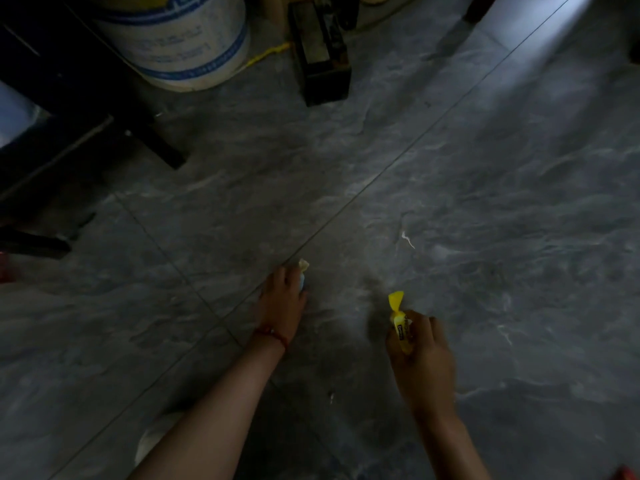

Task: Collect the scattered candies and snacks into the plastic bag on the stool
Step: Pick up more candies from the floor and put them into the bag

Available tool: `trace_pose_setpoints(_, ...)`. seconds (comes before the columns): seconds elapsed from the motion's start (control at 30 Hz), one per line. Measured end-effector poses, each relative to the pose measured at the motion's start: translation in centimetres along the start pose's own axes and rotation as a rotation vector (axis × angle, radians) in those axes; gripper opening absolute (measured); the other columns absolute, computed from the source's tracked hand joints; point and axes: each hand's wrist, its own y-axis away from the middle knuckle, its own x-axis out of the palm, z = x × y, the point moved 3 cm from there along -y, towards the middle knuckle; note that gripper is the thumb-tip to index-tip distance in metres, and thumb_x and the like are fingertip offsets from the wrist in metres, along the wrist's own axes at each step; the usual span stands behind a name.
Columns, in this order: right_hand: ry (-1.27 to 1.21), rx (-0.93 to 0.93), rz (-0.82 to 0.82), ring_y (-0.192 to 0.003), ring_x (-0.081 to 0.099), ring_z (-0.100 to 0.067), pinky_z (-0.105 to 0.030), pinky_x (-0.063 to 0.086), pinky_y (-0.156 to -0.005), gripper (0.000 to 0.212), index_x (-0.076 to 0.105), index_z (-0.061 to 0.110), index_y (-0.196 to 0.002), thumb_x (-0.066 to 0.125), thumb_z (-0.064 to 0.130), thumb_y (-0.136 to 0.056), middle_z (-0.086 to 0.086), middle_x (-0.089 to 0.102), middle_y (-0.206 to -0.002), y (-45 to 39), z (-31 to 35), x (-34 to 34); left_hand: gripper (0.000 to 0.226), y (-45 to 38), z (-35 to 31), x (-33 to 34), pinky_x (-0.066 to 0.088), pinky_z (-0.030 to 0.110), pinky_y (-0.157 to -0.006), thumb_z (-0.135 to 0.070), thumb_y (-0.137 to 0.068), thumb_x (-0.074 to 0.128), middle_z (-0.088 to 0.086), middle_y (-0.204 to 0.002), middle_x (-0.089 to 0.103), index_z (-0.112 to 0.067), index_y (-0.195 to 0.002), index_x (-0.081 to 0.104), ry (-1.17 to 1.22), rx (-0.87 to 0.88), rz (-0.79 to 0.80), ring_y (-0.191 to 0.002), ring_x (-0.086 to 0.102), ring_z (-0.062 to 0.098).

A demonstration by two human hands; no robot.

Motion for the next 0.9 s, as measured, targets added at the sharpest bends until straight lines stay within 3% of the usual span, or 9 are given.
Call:
trace_pose_setpoints(0.13, 0.017, 0.0, 0.03, -0.067, 0.058, -0.036, -0.029, 0.037, -0.053, 0.047, 0.061, 0.008, -0.096, 0.042, 0.044, -0.071, -0.013, 0.055, -0.086, -0.5, 0.2, 0.2, 0.042, 0.2, 0.1, 0.0, 0.053, 0.044, -0.059, -0.001, -0.058, 0.076, 0.027, -0.093, 0.059, -0.002, -0.098, 0.063, 0.088, -0.019, -0.028, -0.072, 0.06, 0.043)
trace_pose_setpoints(0.2, 0.027, -0.004, 0.025, -0.067, 0.057, -0.036, -0.029, 0.037, -0.054, 0.047, 0.061, 0.006, -0.095, 0.044, 0.043, -0.072, -0.014, 0.056, -0.085, -0.7, 0.6, -0.3, 0.033, 0.6, -0.7, -0.9, 0.052, 0.035, -0.057, -0.014, -0.065, 0.063, 0.023, -0.088, 0.06, -0.01, -0.098, 0.06, 0.128, 0.026, -0.079, -0.068, 0.061, 0.037)
trace_pose_setpoints(0.3, 0.045, 0.022, 0.006, -0.068, 0.057, -0.039, -0.033, 0.04, -0.054, 0.027, 0.06, 0.005, -0.097, 0.064, 0.021, -0.075, -0.017, 0.055, -0.087, -1.1, 2.0, -2.2, 0.029, 1.2, -3.2, -4.2, 0.045, 0.03, -0.055, -0.028, -0.069, 0.046, 0.017, -0.084, 0.06, -0.018, -0.095, 0.052, 0.203, 0.097, -0.155, -0.065, 0.06, 0.03)
trace_pose_setpoints(0.37, 0.044, 0.017, -0.032, -0.066, 0.056, -0.039, -0.034, 0.041, -0.056, 0.025, 0.061, 0.006, -0.096, 0.071, 0.006, -0.073, -0.016, 0.054, -0.085, -1.0, 3.8, -4.2, 0.034, 2.1, -4.9, -7.1, 0.047, 0.028, -0.059, -0.026, -0.07, 0.047, 0.016, -0.087, 0.06, -0.012, -0.097, 0.06, 0.225, 0.145, -0.209, -0.069, 0.06, 0.03)
trace_pose_setpoints(0.53, 0.075, -0.003, -0.068, -0.066, 0.055, -0.037, -0.03, 0.033, -0.057, 0.025, 0.062, 0.007, -0.093, 0.073, 0.004, -0.07, -0.015, 0.054, -0.083, -0.6, 8.8, -9.2, 0.032, 4.0, -8.2, -14.6, 0.043, 0.022, -0.066, -0.021, -0.074, 0.05, 0.006, -0.094, 0.052, -0.011, -0.104, 0.055, 0.229, 0.285, -0.324, -0.078, 0.051, 0.017)
trace_pose_setpoints(0.73, 0.093, -0.013, -0.023, -0.071, 0.055, -0.038, -0.034, 0.038, -0.056, 0.026, 0.061, 0.005, -0.097, 0.071, 0.006, -0.073, -0.018, 0.055, -0.085, 1.0, 13.3, -15.1, 0.031, 7.5, -11.4, -22.7, 0.047, 0.023, -0.064, -0.021, -0.076, 0.049, 0.013, -0.089, 0.059, -0.013, -0.107, 0.052, 0.171, 0.347, -0.305, -0.076, 0.057, 0.02)
trace_pose_setpoints(0.9, 0.093, -0.029, -0.022, -0.067, 0.055, -0.037, -0.029, 0.033, -0.054, 0.026, 0.061, 0.005, -0.096, 0.071, 0.005, -0.073, -0.017, 0.055, -0.085, 3.6, 18.8, -21.9, 0.031, 11.1, -14.2, -30.1, 0.051, 0.027, -0.06, -0.022, -0.077, 0.049, 0.013, -0.089, 0.058, -0.014, -0.107, 0.051, 0.159, 0.327, -0.247, -0.073, 0.059, 0.024)
